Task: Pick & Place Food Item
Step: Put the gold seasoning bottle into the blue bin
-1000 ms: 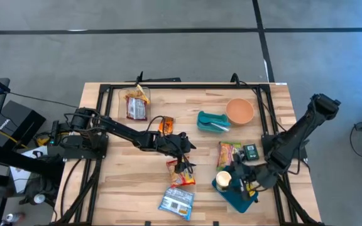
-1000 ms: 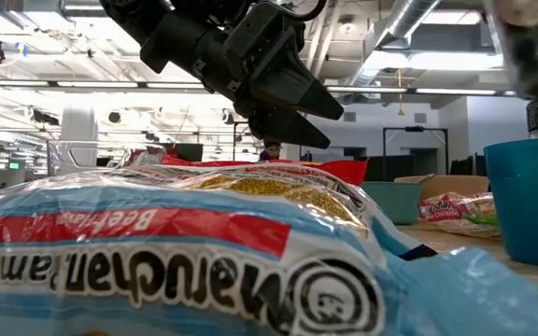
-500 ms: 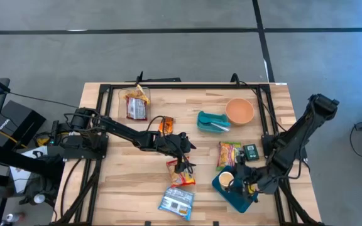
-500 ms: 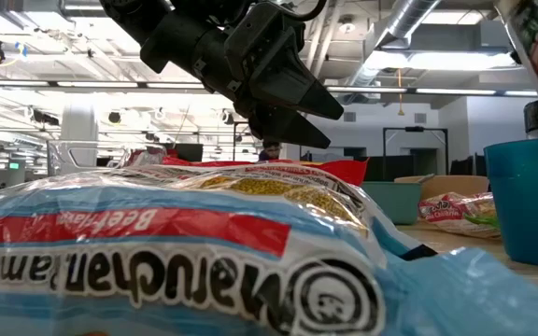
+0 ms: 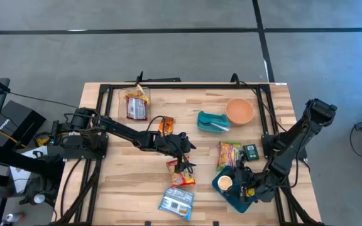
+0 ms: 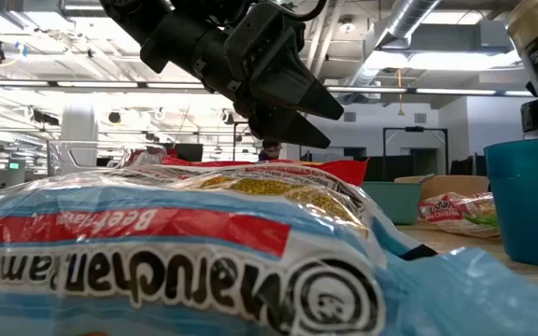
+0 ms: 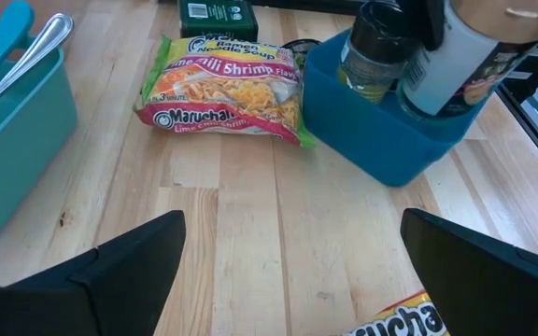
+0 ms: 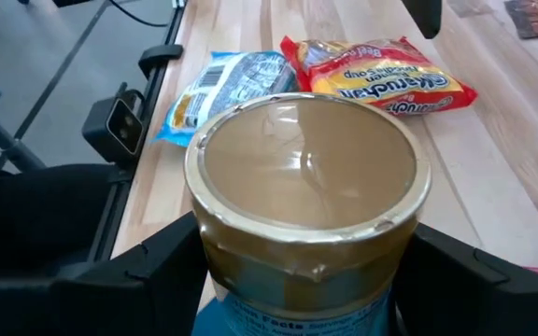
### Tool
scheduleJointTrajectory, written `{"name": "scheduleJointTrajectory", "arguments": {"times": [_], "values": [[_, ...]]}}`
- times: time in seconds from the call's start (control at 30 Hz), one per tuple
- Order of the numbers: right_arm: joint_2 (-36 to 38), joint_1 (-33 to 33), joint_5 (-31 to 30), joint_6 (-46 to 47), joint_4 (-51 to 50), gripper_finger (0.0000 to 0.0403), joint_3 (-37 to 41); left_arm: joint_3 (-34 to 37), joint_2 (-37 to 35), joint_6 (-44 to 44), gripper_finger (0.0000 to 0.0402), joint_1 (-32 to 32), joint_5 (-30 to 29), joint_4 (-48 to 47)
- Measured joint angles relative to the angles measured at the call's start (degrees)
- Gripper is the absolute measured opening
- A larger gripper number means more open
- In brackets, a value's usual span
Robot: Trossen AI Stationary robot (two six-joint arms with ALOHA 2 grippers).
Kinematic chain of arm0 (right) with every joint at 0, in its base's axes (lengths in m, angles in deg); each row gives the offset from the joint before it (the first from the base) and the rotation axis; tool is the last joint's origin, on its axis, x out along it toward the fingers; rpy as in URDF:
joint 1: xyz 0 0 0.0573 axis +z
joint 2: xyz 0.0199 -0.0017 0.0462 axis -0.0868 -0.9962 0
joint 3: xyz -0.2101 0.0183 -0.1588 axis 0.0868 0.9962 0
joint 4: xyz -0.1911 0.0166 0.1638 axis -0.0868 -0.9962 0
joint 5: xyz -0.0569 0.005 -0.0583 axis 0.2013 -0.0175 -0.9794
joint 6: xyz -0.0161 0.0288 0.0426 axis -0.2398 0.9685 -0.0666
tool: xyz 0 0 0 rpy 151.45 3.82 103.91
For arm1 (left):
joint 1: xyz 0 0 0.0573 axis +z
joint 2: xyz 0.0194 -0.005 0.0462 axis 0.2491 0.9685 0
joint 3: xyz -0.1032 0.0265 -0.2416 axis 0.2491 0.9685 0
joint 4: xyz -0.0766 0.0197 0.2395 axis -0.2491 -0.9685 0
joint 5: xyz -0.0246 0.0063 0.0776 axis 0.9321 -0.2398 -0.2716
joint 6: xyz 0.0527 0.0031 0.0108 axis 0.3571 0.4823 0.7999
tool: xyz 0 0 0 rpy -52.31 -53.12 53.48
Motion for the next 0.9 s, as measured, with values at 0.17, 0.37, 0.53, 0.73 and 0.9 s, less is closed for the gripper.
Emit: {"name": "scheduleJointTrajectory", "arguments": {"times": [0.17,0.37,0.53,0.73,0.9], "values": [[-0.71,0.37,-0.77,0.00,0.47,0.0276,-0.04,0.00,0.00,0.00,0.0390,0.00,0.01,0.00],[-0.97,1.95,-2.35,0.94,0.18,0.0276,-0.02,0.00,0.02,0.00,0.0390,0.00,0.00,0.00],[-1.06,3.04,-3.45,1.14,-0.03,0.0276,0.04,0.00,0.02,0.00,0.0390,0.00,-0.01,0.00],[-1.58,3.32,-3.95,2.05,0.19,0.0276,0.02,0.00,0.02,0.00,0.0390,0.00,-0.01,-0.02],[-2.93,3.37,-4.68,1.80,0.90,0.0276,-0.09,0.00,0.02,0.00,0.0390,0.00,-0.01,-0.02]]}}
